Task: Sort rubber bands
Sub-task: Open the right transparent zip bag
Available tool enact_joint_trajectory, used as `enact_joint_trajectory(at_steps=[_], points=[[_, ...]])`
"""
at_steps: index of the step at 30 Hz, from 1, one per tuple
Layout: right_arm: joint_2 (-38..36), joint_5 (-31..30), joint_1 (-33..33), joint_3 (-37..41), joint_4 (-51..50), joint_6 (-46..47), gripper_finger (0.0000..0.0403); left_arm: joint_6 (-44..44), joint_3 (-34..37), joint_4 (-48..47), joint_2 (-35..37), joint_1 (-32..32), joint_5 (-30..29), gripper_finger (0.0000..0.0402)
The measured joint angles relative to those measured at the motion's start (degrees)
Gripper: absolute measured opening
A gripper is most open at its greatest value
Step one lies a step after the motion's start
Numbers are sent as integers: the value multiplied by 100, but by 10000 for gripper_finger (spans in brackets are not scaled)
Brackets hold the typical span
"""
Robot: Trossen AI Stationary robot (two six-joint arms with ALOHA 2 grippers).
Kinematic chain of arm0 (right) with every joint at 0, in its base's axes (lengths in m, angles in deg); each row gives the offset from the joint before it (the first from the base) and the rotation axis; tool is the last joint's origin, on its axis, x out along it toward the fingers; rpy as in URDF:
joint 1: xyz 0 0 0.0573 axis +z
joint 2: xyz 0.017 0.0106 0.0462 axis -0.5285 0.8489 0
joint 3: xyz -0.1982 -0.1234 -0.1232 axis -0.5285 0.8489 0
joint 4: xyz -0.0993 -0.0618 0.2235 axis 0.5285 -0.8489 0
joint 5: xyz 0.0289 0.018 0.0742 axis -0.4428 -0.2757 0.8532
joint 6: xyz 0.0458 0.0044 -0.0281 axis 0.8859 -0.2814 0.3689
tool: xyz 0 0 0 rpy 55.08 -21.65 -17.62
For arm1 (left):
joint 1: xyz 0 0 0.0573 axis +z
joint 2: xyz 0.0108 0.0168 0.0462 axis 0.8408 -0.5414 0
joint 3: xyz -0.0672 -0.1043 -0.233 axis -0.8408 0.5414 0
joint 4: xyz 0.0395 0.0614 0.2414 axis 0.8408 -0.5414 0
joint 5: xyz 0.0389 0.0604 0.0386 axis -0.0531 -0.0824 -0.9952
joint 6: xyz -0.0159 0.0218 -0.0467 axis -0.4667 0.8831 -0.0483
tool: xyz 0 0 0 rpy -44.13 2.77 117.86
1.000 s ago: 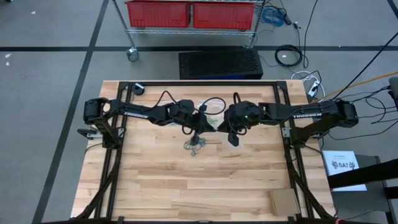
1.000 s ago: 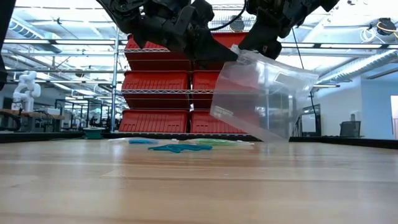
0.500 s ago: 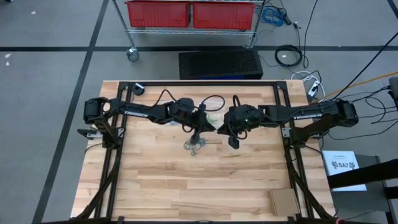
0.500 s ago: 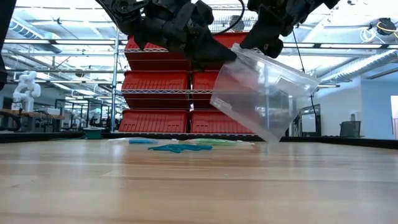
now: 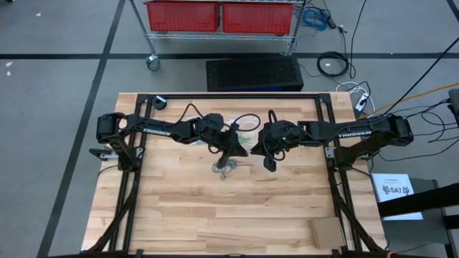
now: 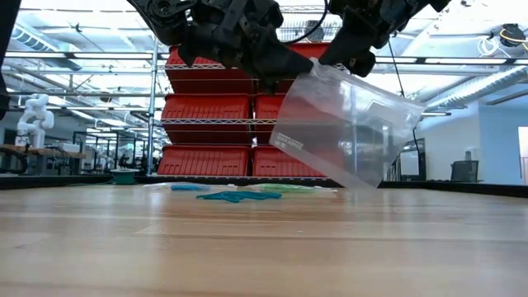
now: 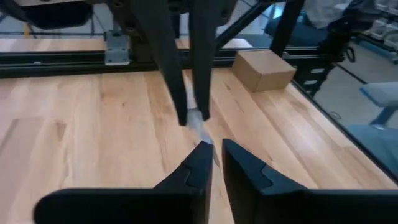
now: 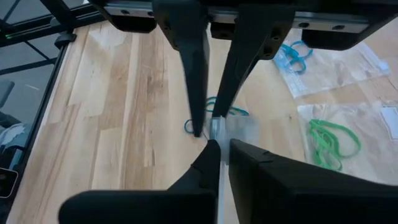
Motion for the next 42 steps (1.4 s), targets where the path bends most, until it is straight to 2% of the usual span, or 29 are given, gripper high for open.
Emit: enact_joint_trajectory(at_steps=[9, 18, 22, 30, 42], points=[[0, -7, -2, 1, -37, 0, 0, -276, 0, 30, -1, -7, 31, 118], [0, -7, -2, 1, 27, -22, 0, -444, -4, 99, -2, 2, -425, 123], [0, -7, -2, 1, 27, -24, 0, -440, -4, 101, -2, 0, -521, 106], [0, -24, -4, 1, 25, -24, 0, -266, -4, 218, -6, 4, -590, 11], [-2, -55, -4, -1, -314, 159, 0, -119, -4, 231, 32, 151, -593, 3]])
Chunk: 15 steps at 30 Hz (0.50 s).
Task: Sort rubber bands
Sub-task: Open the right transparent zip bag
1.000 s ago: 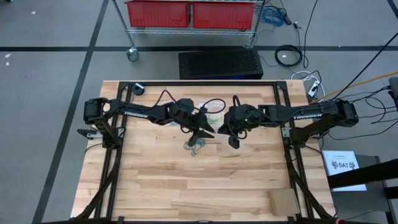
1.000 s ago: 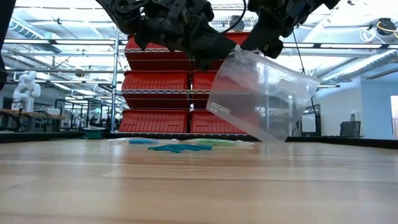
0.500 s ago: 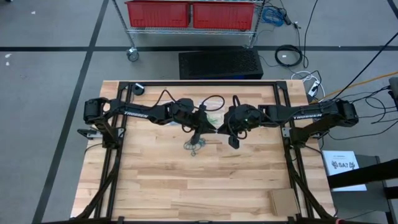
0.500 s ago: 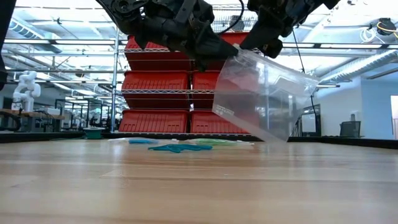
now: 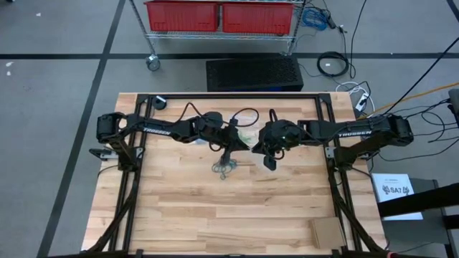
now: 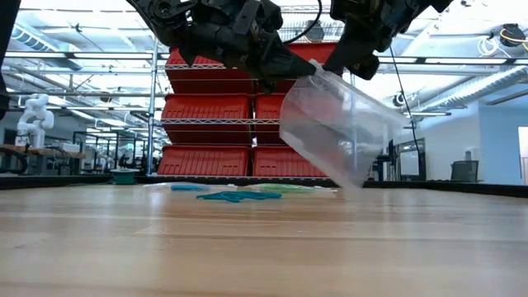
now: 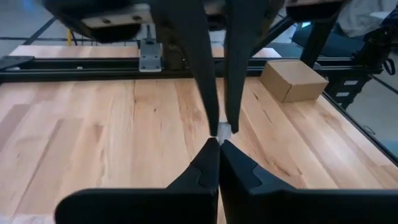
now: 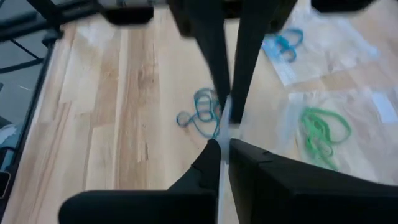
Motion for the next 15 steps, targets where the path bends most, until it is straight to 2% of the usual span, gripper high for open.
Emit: enact_joint_trajectory(at_steps=[15], points=[[-2, 83, 319, 2, -964, 539, 0, 22, 4, -193, 380, 217, -7, 1]])
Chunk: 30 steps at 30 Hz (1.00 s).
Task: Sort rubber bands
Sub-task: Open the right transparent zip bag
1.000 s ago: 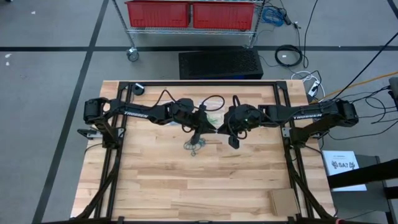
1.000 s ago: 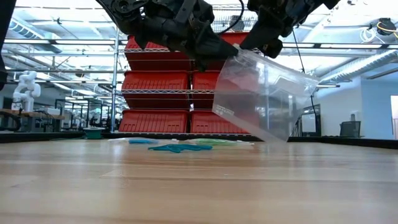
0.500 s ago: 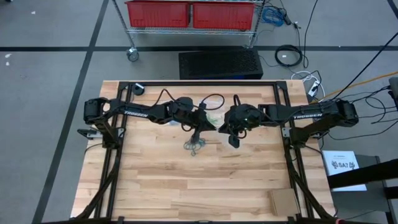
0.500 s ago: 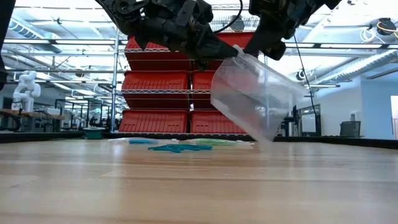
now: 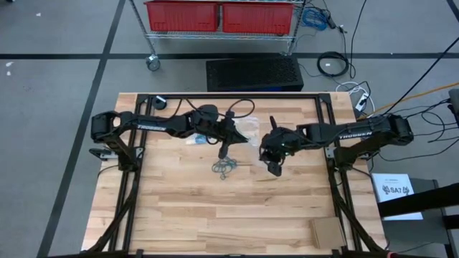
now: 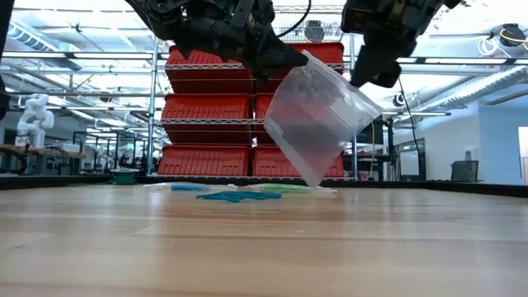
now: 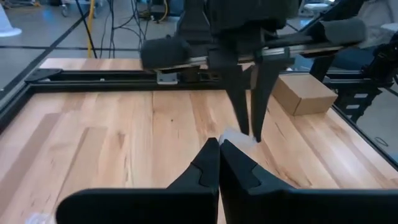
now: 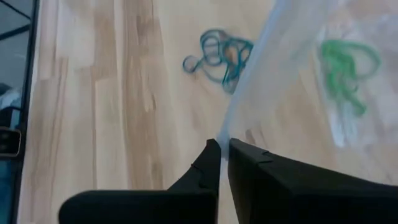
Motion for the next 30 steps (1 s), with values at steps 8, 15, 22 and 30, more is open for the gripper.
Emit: enact_joint_trajectory(at_steps=[8, 15, 22, 30], points=[[-2, -54, 235, 13, -436, 341, 3, 56, -9, -154, 351, 81, -35, 0], [-4, -277, 373, 13, -614, 679, 1, 169, -9, -673, 669, 88, -94, 0], [-6, -353, 639, 9, -1226, 965, 15, 219, 367, -1133, 908, 86, -496, 0], [-24, -1170, 1297, 560, -972, 1203, 2, 113, 1372, -679, 1514, 42, -628, 0]])
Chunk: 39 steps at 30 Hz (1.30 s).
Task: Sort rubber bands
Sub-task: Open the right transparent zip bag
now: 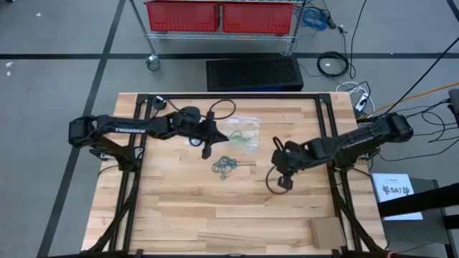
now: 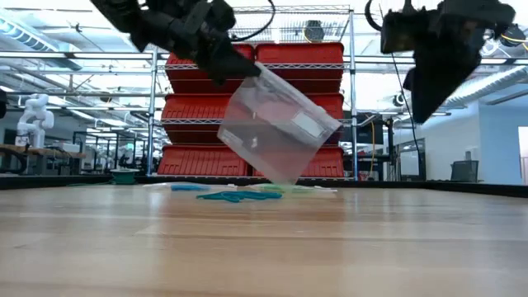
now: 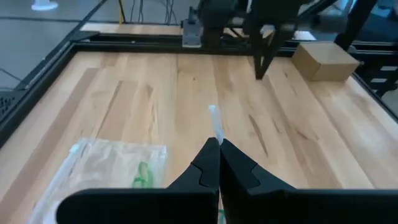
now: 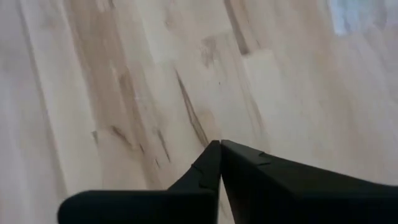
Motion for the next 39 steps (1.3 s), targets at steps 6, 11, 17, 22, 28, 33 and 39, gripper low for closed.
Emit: enact_joint_trajectory(at_steps=[6, 11, 17, 22, 28, 33, 39], points=[[0, -822, 79, 795, 2251, 102, 6, -3, 659, 483, 463, -167, -41, 0], [-4, -1645, -170, 795, 3065, -322, 41, -1, 836, 652, 563, -300, -164, 0], [90, -991, -769, 795, 3947, -908, 112, 44, 847, 713, 568, -348, -170, 0], [197, -73, -1271, 795, 4210, -1126, 141, 145, 847, 737, 568, -348, -177, 0], [411, 759, -1567, 791, 4637, -1311, 132, 162, 847, 744, 568, -348, -175, 0], [547, 765, -1691, 794, 4610, -1387, 92, 162, 847, 764, 566, -348, -174, 0], [575, 752, -1706, 795, 4635, -1495, 13, 161, 847, 775, 566, -348, -174, 0]])
